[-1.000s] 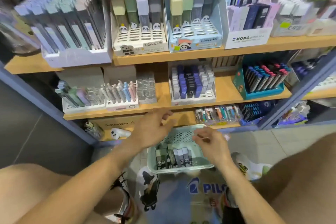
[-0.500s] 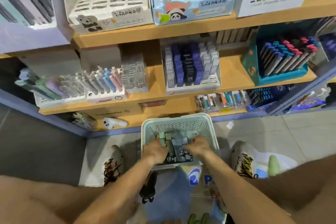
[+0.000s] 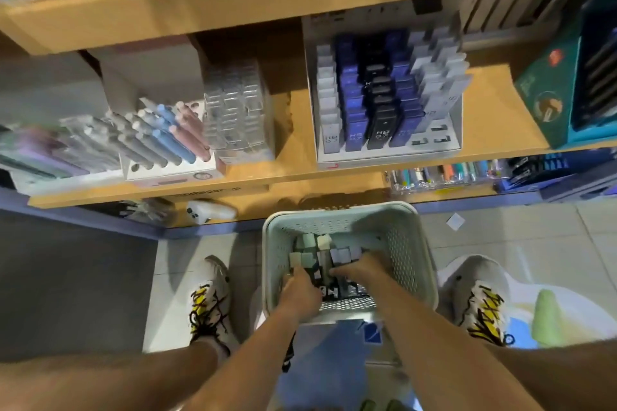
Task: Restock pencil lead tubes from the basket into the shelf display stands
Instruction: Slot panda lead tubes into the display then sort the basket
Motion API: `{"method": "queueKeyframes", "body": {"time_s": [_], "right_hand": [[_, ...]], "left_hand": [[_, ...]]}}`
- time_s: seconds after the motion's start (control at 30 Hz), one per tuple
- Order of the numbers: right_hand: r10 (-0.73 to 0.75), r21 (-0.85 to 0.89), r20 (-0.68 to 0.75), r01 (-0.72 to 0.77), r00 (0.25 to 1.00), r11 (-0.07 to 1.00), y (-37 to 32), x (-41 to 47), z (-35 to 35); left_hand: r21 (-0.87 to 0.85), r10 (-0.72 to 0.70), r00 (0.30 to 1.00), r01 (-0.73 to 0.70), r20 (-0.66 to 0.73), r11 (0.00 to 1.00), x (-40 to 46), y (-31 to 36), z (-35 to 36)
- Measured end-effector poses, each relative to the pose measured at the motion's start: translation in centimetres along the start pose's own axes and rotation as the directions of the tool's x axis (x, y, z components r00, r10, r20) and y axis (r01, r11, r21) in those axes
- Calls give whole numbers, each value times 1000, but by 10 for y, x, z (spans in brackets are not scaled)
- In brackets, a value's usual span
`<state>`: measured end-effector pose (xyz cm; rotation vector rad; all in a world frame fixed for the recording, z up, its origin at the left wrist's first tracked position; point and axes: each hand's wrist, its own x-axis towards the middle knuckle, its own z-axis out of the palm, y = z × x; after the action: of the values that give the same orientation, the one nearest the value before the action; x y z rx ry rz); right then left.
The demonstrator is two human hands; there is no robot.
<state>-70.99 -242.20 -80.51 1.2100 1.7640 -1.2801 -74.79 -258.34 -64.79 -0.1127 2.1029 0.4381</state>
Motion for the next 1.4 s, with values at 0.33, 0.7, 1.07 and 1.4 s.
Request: {"method": "queueKeyframes", "body": {"time_s": [0.33, 0.7, 1.07, 1.4], "right_hand": [[9, -132, -13, -10, 1000, 991, -52, -95, -18], [13, -51, -10, -13, 1000, 999, -52, -89, -12], [64, -14, 48, -63, 997, 998, -46, -89, -19], [-53, 27, 95, 51, 994, 998, -37, -123, -62]], "left_hand": [[-29, 17, 1000, -18, -21, 999, 1, -5, 0], [-32, 53, 997, -54, -49, 998, 2, -6, 2], [-18, 49, 998, -50, -45, 999, -4, -3, -1], [-211, 101, 964, -154, -246, 965, -29, 6, 1]]}}
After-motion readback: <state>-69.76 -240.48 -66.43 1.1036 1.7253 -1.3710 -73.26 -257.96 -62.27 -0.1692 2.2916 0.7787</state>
